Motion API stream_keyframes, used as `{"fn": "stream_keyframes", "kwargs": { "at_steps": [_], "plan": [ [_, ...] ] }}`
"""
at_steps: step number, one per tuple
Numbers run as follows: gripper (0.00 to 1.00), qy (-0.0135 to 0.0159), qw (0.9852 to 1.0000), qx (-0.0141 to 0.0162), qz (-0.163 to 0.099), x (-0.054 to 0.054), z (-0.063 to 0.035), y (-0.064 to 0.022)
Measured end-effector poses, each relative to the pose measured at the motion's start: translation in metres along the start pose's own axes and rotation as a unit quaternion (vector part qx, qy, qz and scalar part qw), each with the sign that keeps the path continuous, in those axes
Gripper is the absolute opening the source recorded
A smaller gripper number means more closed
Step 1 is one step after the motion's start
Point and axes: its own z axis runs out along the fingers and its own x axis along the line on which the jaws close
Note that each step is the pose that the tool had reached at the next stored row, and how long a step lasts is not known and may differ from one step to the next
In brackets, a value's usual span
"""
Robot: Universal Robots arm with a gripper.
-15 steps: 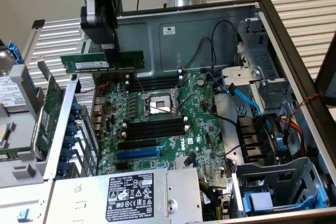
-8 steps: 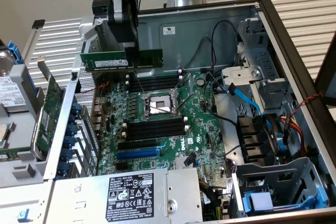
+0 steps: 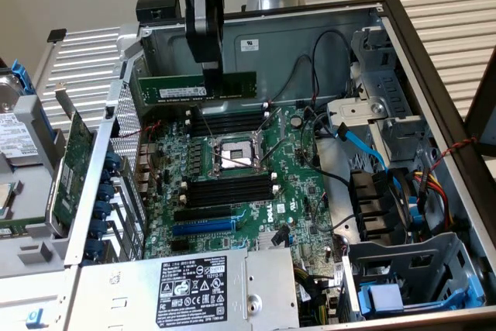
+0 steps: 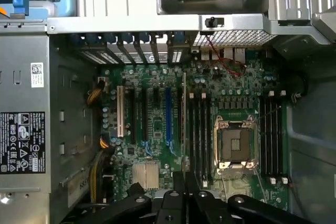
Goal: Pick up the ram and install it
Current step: 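Pick up the ram and move it above insertion slot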
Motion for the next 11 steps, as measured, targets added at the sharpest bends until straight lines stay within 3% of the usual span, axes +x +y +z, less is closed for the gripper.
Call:
{"fn": "stream_keyframes", "kwargs": {
  "at_steps": [11],
  "plan": [
    [0.13,0.0003,0.9999,-0.0001,-0.016,-0.015,0.0087,-0.0072]
  ]
}}
